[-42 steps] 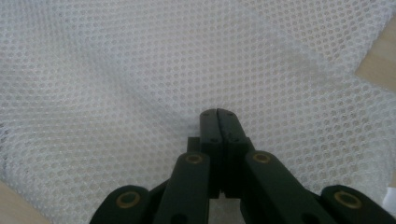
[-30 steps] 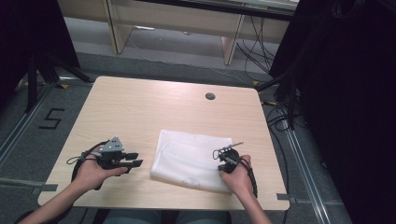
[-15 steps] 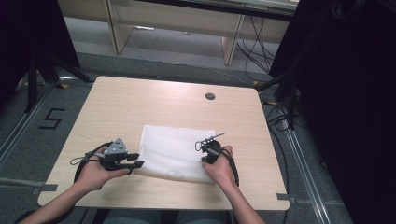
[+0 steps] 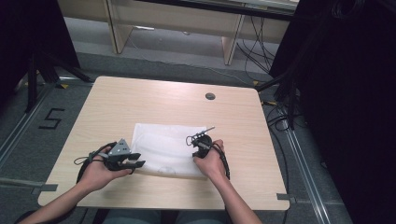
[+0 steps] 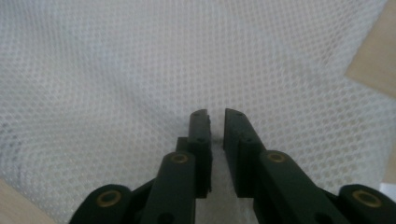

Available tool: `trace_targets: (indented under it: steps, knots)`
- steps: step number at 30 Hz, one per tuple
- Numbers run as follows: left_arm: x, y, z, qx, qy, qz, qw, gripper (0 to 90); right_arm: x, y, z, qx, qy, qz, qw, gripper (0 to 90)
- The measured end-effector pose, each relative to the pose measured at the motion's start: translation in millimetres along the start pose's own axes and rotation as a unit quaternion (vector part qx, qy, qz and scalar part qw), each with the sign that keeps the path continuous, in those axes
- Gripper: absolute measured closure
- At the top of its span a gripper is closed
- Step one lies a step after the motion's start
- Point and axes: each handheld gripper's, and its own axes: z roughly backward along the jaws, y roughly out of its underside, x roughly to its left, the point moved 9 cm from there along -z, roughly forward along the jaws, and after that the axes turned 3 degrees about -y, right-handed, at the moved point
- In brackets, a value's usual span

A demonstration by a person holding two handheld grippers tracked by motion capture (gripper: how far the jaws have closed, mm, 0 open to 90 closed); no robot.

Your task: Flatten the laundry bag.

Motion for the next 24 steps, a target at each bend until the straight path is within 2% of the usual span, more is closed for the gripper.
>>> trace_targets:
  steps: [1, 2, 3, 4, 5, 7, 8, 9, 10, 11, 12, 14, 15, 18, 19, 20, 21, 22, 23, 24]
  knots:
    - [-1.0, 0.3, -2.4, -0.001, -0.001, 0.012, 0.9999, 62.2, 0.4, -5.2, 2.5, -0.007, 0.002, 0.005, 1.0, 78.3]
    - [0.0, 1.6, -3.6, 0.007, 0.001, 0.0, 1.0, 62.2, -0.4, -12.2, 4.9, -0.017, 0.009, 0.016, 0.9997, 75.7]
    - [-1.7, 3.6, -5.7, 0.012, 0.003, 0.009, 0.9999, 62.3, 1.5, -19.3, 7.4, -0.026, 0.007, 0.017, 0.9995, 71.9]
    - [-1.1, 5.3, -6.6, 0.018, 0.003, -0.003, 0.9998, 62.4, 0.9, -26.8, 8.0, -0.032, 0.008, 0.035, 0.9989, 68.6]
    - [-1.0, 7.3, -8.1, 0.024, 0.002, -0.004, 0.9997, 62.5, -0.7, -34.2, 7.0, -0.037, 0.01, 0.054, 0.9978, 66.3]
    - [-2.9, 9.1, -9.4, 0.028, 0.006, 0.001, 0.9996, 62.5, -1.8, -41.0, 5.4, -0.041, 0.01, 0.062, 0.9972, 63.9]
    - [-1.4, 10.5, -11.0, 0.034, 0.005, -0.011, 0.9994, 62.7, -7.7, -53.2, -1.2, -0.044, 0.013, 0.074, 0.9962, 58.5]
    - [-1.4, 10.5, -11.0, 0.034, 0.005, -0.011, 0.9994, 62.8, -7.7, -53.2, -1.2, -0.044, 0.013, 0.074, 0.9962, 58.5]
    - [-2.1, 12.4, -13.1, 0.041, 0.008, -0.011, 0.9991, 62.9, -8.9, -57.9, -9.5, -0.035, 0.0, 0.078, 0.9963, 56.0]
    - [-3.4, 13.2, -15.0, 0.041, 0.009, 0.0, 0.9991, 63.0, -8.9, -58.1, -12.8, -0.028, -0.004, 0.081, 0.9963, 54.8]
    - [-3.1, 14.0, -16.0, 0.045, 0.01, -0.007, 0.9989, 63.1, -9.1, -57.6, -17.7, -0.017, -0.011, 0.091, 0.9956, 53.7]
    - [-3.2, 15.9, -18.5, 0.053, 0.009, -0.008, 0.9985, 63.5, -9.2, -55.4, -25.7, 0.001, -0.015, 0.094, 0.9955, 53.4]
    - [-2.2, 16.0, -19.4, 0.055, 0.007, -0.015, 0.9983, 63.8, -11.0, -56.0, -28.4, 0.002, -0.015, 0.097, 0.9951, 53.9]
    - [-4.6, 15.1, -21.7, 0.054, 0.01, -0.009, 0.9984, 64.5, -14.2, -55.9, -32.8, 0.01, -0.014, 0.104, 0.9945, 55.1]
    - [-4.2, 15.0, -22.2, 0.056, 0.01, -0.011, 0.9983, 64.6, -13.1, -53.6, -36.7, 0.019, -0.034, 0.104, 0.9939, 59.9]
    - [-4.5, 14.7, -23.0, 0.058, 0.01, -0.009, 0.9982, 64.8, -12.8, -53.5, -36.3, 0.02, -0.039, 0.102, 0.9938, 63.9]
    - [-4.6, 14.3, -24.0, 0.057, 0.011, -0.007, 0.9983, 64.9, -13.1, -54.0, -35.8, 0.017, -0.034, 0.107, 0.9936, 68.9]
    - [-4.6, 14.3, -24.0, 0.057, 0.011, -0.007, 0.9983, 65.1, -13.1, -54.0, -35.8, 0.017, -0.034, 0.107, 0.9936, 68.9]
    - [-2.8, 14.4, -24.6, 0.061, 0.005, -0.012, 0.998, 65.2, -8.7, -51.5, -35.2, 0.024, -0.04, 0.118, 0.9919, 79.6]
    - [-2.8, 14.4, -24.6, 0.061, 0.005, -0.012, 0.998, 65.4, -6.8, -50.7, -34.7, 0.028, -0.041, 0.121, 0.9914, 82.7]
